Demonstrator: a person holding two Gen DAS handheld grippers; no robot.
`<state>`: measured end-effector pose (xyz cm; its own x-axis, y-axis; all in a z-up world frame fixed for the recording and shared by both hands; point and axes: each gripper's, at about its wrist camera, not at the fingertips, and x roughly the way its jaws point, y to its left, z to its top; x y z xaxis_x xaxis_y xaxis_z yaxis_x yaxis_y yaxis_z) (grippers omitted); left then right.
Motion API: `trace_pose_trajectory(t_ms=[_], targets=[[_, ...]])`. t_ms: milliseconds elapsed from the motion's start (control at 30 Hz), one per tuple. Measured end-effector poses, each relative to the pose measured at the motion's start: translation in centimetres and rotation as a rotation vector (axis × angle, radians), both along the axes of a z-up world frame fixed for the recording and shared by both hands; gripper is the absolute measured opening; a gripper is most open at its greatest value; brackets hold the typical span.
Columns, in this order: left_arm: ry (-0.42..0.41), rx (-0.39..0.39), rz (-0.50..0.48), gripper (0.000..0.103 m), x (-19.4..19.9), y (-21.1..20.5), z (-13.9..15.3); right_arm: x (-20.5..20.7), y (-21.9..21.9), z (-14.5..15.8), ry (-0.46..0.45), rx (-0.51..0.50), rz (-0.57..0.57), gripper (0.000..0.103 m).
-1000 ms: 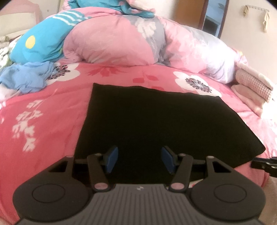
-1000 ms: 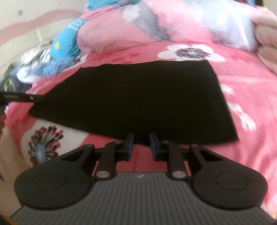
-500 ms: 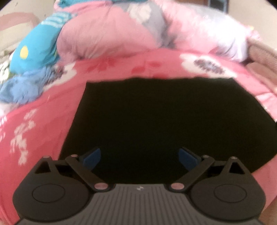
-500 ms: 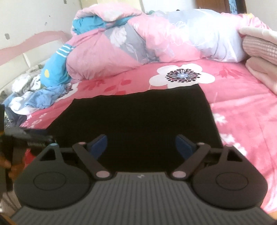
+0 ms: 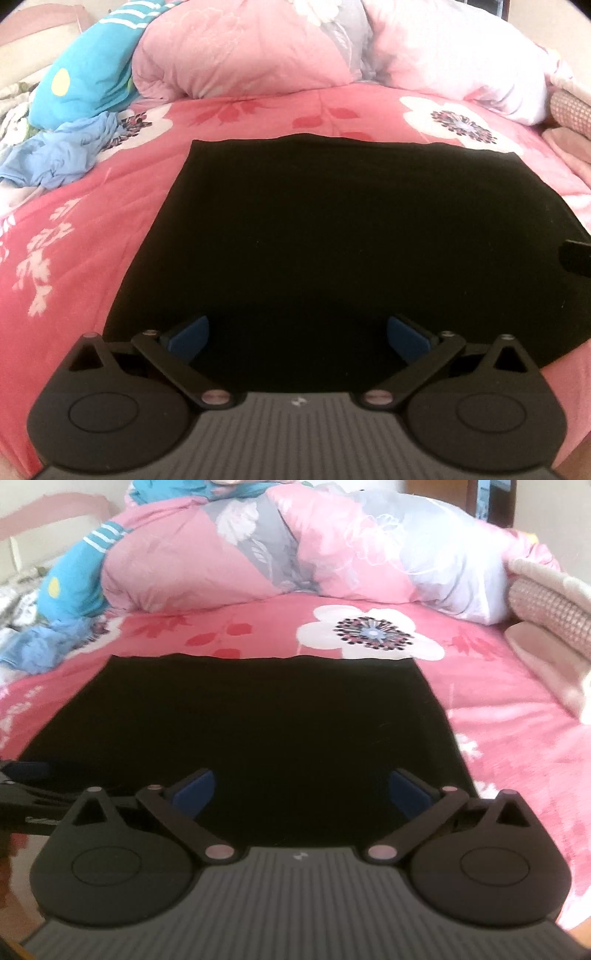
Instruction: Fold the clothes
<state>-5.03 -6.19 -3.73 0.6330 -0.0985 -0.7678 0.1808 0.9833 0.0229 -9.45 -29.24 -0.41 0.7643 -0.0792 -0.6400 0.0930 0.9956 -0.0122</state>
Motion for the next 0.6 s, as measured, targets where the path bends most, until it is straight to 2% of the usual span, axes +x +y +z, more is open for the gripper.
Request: trace_pose_trajectory(t_ms=[100, 333, 467, 600], targets=[[0.005, 0.009, 0.002, 0.103, 0.1, -0.2, 0.0, 0.7, 0.5, -0.1, 0.014, -0.029, -0.003, 0.102], [0.019, -0.001, 0.012, 0.103, 0.3, -0.1, 0.0, 2.3, 0.7, 0.1, 0.014, 0.000, 0.007, 0.102], [0.026, -0.006, 0.015, 0.103, 0.4, 0.0, 0.0, 3.4, 1.4, -0.1, 0.000, -0.095, 0.003, 0.102], [0.029, -0.008, 0.013, 0.103, 0.5, 0.1, 0.1, 4.9, 1.3, -0.7, 0.022, -0.124, 0.009, 0.102]])
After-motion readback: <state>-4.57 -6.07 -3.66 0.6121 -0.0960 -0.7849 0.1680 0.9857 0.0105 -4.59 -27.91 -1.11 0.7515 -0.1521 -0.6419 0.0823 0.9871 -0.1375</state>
